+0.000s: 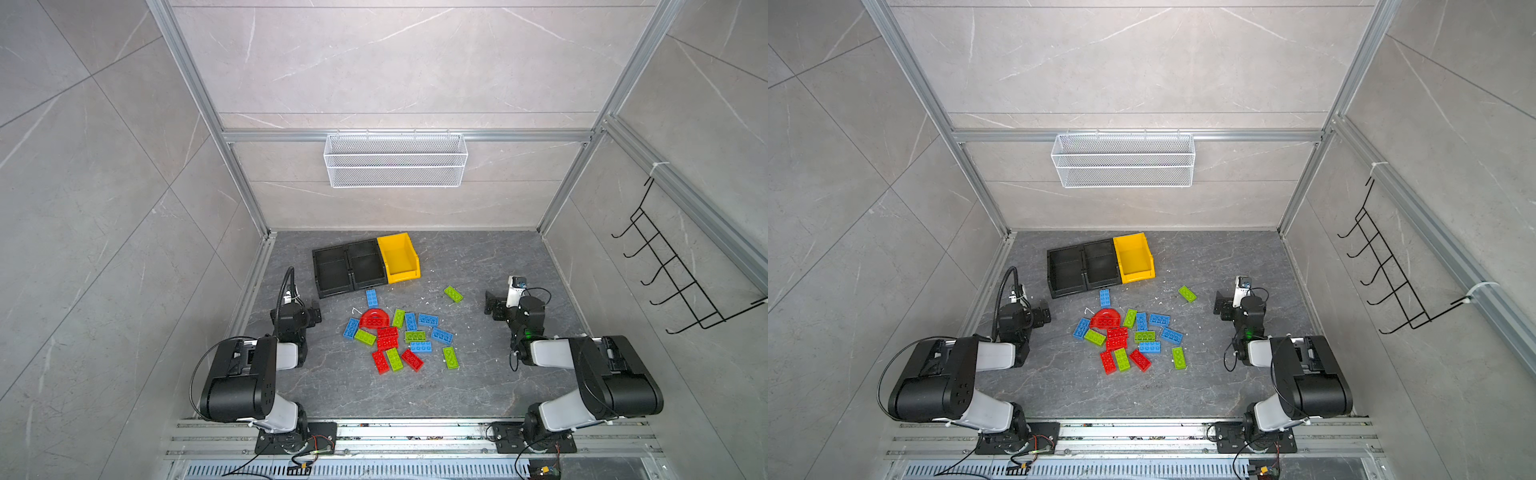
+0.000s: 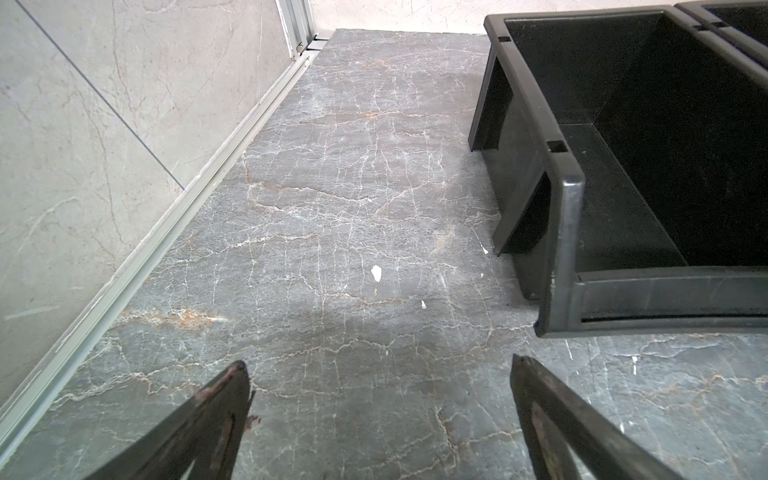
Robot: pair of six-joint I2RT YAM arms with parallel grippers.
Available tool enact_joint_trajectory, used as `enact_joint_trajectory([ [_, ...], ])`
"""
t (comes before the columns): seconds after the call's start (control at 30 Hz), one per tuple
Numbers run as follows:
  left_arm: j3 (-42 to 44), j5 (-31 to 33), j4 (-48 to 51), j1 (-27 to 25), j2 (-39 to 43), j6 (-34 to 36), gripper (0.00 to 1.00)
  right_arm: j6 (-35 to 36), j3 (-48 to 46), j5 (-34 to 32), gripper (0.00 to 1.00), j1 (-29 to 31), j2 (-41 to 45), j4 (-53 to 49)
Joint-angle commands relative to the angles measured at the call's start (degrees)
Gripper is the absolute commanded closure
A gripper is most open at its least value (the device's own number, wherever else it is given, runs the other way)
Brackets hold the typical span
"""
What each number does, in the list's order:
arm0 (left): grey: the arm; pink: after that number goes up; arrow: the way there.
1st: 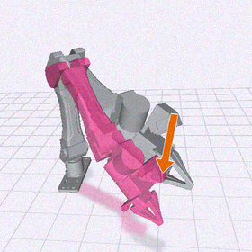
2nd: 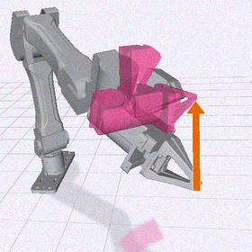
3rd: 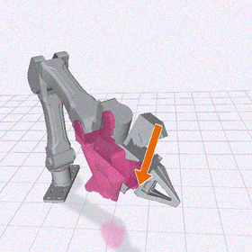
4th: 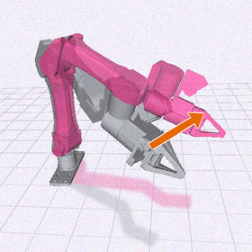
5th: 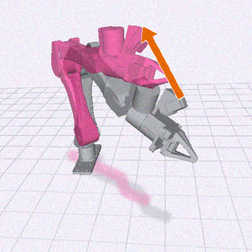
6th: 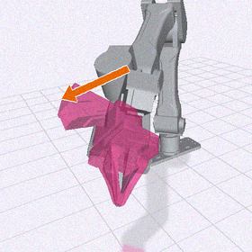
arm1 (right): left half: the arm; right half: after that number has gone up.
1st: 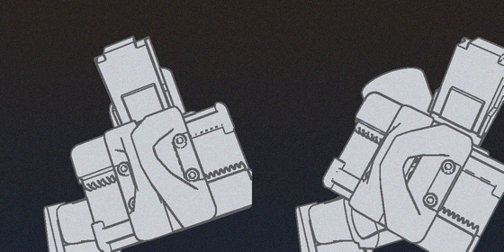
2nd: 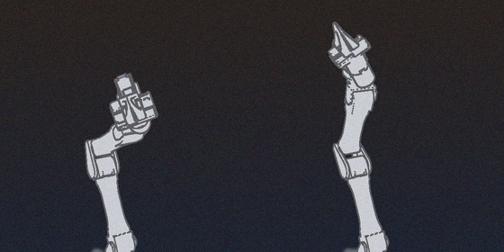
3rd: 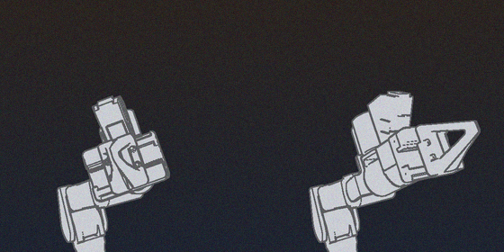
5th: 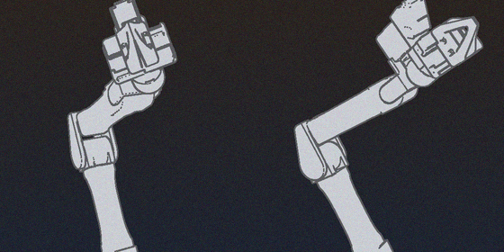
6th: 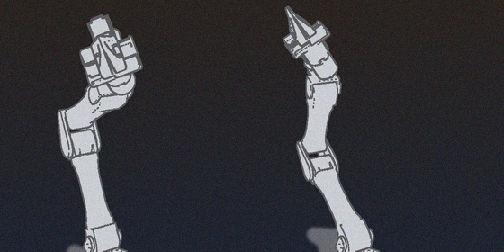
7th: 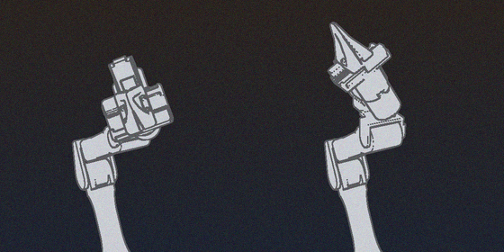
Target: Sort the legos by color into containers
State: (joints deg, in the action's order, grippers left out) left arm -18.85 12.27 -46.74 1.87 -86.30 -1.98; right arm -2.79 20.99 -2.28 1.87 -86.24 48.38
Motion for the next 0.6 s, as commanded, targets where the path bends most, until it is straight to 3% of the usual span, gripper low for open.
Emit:
enact_joint_trajectory([
  [0.0,-1.3,0.6,-3.0,0.0,1.1,-0.8,0.00,-0.4,5.8,-3.7,0.07,0.5,4.7,-12.5],
  [0.13,-8.9,2.4,18.8,-1.1,11.3,-1.6,0.00,-0.3,12.4,-6.2,0.12,4.8,8.8,-26.6],
  [0.23,-14.1,0.9,36.4,-1.4,21.2,-17.0,0.00,-7.5,17.3,2.5,0.17,6.0,9.6,-30.6],
  [0.27,-13.3,-4.2,36.1,-1.6,24.6,-21.7,0.00,-9.5,20.3,3.7,0.19,7.7,8.7,-32.9],
  [0.33,-10.6,-13.8,31.1,-3.8,29.6,-24.2,0.00,-11.0,26.8,3.4,0.21,12.4,5.6,-37.3],
  [0.47,-8.5,-5.5,34.2,-12.5,35.8,-22.5,0.00,-11.2,41.4,2.1,0.23,22.8,-4.1,-44.7],
  [0.57,-5.4,-5.5,31.3,-14.4,37.3,-17.8,0.00,-11.4,51.3,-0.2,0.24,28.5,-12.9,-47.5],
])
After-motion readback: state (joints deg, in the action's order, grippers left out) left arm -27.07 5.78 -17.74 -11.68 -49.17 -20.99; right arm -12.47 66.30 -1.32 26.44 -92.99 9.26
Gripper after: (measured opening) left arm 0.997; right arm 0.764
